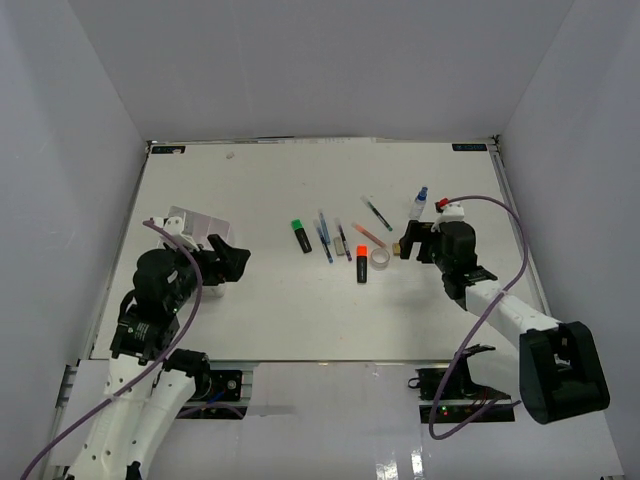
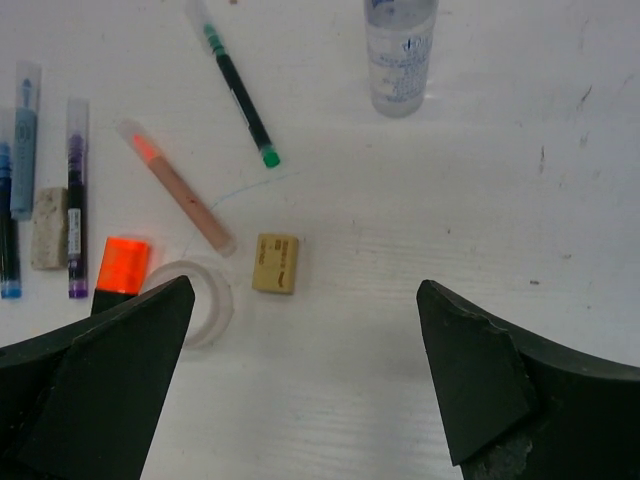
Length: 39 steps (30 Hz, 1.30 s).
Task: Sort the stationery into containers
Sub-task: Pick up the stationery from the corner of the board.
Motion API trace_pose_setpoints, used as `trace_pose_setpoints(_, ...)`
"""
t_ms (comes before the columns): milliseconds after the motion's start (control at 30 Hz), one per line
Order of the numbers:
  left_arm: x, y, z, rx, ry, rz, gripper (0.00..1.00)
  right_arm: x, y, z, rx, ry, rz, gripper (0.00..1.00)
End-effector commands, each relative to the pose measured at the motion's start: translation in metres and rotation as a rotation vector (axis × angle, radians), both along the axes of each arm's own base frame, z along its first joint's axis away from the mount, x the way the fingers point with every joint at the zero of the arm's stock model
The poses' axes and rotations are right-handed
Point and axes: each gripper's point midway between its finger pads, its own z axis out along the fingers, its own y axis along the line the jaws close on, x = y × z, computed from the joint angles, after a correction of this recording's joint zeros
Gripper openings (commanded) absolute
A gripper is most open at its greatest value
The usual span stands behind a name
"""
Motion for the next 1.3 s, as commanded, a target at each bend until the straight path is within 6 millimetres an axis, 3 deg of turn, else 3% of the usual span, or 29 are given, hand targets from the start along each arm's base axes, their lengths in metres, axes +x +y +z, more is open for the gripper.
trace_pose_setpoints(0,0.006,-0.007,0.001,0.007,-0.067,-0.041,0.98,0.049,-0.002,0.056,-0.01,-0.269,-0.044,1.0)
trace_pose_setpoints(233,0.003,-0.005,-0.026,0.018,-0.078,-0.041,0.98,0.087,-0.003,0.047,-0.036,-0.291,-0.07,0.95)
trace_pose_setpoints(400,-0.001,-0.005,-0.016,0.005,-0.135,-0.048,0.98,0.103,-0.011,0.034,-0.041,-0.287,-0.11,0.91)
trace_pose_setpoints(567,0.0,-0.006,-0.018,0.007,-0.125,-0.05,0.98,0.121,-0.015,0.032,-0.013,-0.286,-0.129,0.9)
trace_pose_setpoints(867,0.002,-0.004,-0.02,0.014,-0.116,-0.04,0.98,0.139,-0.02,0.024,0.004,-0.233,-0.14,0.89)
trace_pose_setpoints(1133,0.002,-0.004,-0.021,0.018,-0.116,-0.038,0.98,0.151,-0.024,0.019,0.033,-0.193,-0.138,0.68)
trace_pose_setpoints(1267,0.002,-0.003,-0.021,0.017,-0.117,-0.036,0.98,0.154,-0.023,0.016,0.037,-0.173,-0.132,0.66)
